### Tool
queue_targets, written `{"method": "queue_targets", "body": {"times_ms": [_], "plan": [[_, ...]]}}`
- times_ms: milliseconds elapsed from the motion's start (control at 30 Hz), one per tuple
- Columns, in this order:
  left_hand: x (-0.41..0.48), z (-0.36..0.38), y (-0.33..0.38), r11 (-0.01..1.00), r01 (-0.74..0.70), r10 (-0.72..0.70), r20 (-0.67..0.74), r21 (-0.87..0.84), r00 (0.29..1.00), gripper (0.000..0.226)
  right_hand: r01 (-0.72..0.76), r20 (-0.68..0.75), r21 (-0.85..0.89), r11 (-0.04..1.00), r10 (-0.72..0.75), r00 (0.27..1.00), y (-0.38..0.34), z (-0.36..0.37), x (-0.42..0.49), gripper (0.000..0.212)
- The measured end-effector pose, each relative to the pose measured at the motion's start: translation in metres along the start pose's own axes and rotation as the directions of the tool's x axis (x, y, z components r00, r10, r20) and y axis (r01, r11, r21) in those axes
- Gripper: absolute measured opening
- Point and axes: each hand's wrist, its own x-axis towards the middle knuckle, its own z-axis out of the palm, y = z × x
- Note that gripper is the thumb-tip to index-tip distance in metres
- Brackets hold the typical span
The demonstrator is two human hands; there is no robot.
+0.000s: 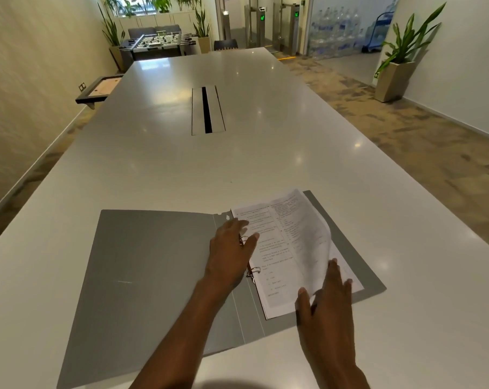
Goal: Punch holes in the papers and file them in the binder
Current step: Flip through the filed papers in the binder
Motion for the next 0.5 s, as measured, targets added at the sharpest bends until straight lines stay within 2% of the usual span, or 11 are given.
{"method": "queue_targets", "body": {"times_ms": [67,133,200,233,300,367,400,500], "plan": [[0.001,-0.007,0.006,0.929,0.139,-0.142,0.016,-0.344,0.990,0.039,0.093,0.023,0.152,0.984,-0.098,0.995,-0.011,-0.001,-0.004,0.073],[0.000,-0.018,0.011,0.819,0.221,-0.253,0.013,-0.530,0.967,0.029,0.199,0.025,0.235,0.951,-0.211,0.977,-0.017,-0.002,-0.007,0.071],[0.000,-0.034,0.012,0.765,0.251,-0.339,-0.041,-0.593,0.940,0.021,0.330,0.033,0.245,0.912,-0.348,0.937,-0.017,0.000,-0.009,0.083],[-0.001,-0.043,0.012,0.717,0.286,-0.388,-0.024,-0.636,0.921,0.027,0.396,0.040,0.220,0.891,-0.414,0.909,-0.017,0.002,-0.009,0.087],[-0.004,-0.060,0.009,0.590,0.389,-0.479,0.082,-0.707,0.874,0.047,0.487,0.062,0.194,0.851,-0.506,0.860,-0.018,0.007,-0.012,0.088],[-0.009,-0.078,0.008,0.484,0.463,-0.520,0.181,-0.742,0.835,0.055,0.515,0.109,0.191,0.836,-0.539,0.835,-0.022,0.010,-0.014,0.087],[-0.013,-0.086,0.008,0.479,0.470,-0.514,0.197,-0.741,0.835,0.051,0.531,0.131,0.182,0.827,-0.556,0.821,-0.024,0.012,-0.016,0.088],[-0.025,-0.103,0.007,0.581,0.479,-0.470,0.209,-0.658,0.858,0.028,0.619,0.199,0.149,0.771,-0.636,0.745,-0.023,0.017,-0.020,0.091]]}}
